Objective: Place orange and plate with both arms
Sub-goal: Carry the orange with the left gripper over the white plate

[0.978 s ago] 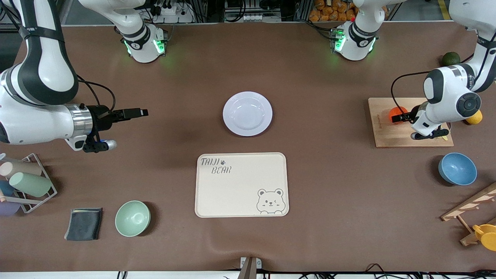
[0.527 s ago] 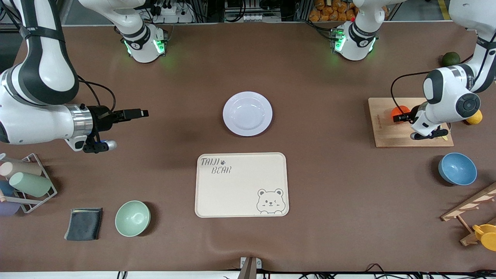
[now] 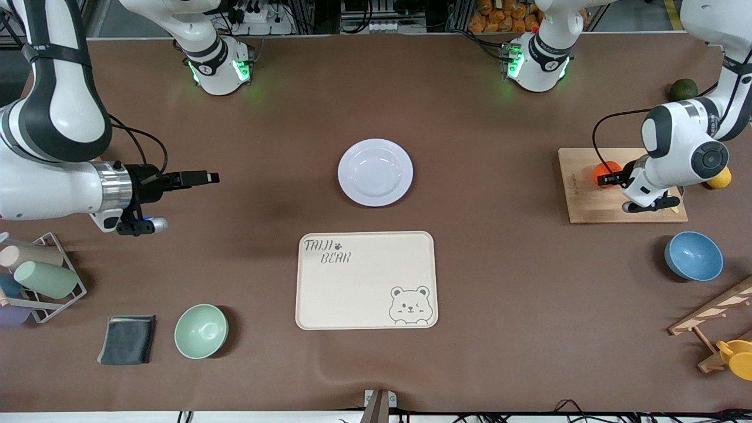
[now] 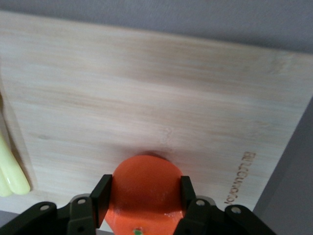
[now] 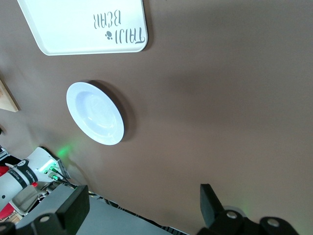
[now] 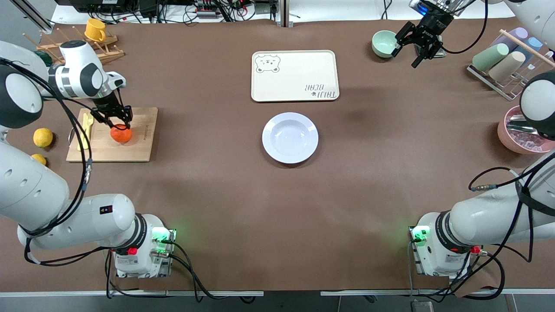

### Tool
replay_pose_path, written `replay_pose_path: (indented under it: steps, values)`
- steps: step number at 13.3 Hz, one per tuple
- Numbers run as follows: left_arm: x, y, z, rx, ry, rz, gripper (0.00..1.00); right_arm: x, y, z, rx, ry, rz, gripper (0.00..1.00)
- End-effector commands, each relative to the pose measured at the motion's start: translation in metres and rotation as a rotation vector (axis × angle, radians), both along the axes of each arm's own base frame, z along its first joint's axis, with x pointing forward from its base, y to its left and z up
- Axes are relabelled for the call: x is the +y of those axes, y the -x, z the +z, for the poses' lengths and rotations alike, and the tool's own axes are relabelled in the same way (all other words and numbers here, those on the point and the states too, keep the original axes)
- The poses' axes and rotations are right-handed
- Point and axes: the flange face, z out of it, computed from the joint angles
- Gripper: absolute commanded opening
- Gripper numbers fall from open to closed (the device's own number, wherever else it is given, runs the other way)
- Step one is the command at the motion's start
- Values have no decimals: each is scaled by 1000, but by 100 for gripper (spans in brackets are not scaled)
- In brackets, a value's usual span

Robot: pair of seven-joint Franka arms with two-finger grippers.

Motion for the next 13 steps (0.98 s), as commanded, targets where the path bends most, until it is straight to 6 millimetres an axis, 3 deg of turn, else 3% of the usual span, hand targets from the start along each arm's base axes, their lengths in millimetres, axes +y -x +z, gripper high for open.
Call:
replay_pose_path:
  steps: [1, 3, 6, 9, 13]
  values:
    - [-29, -29, 32, -68, -22, -29, 9, -9, -3, -9, 14, -23, -23, 100]
    - [-67, -56, 50, -119, -14, -32, 9, -15, -3, -11, 10, -28, -21, 100]
    - [-144, -85, 73, -188, 32, 25, 6, -30, -4, -26, 8, -54, 3, 100]
    - [-228, -94, 99, -179, 53, 136, 6, -37, -4, -30, 7, -60, 2, 100]
    - [-310, -88, 113, -181, 83, 259, 6, -41, -5, -30, 3, -61, -1, 100]
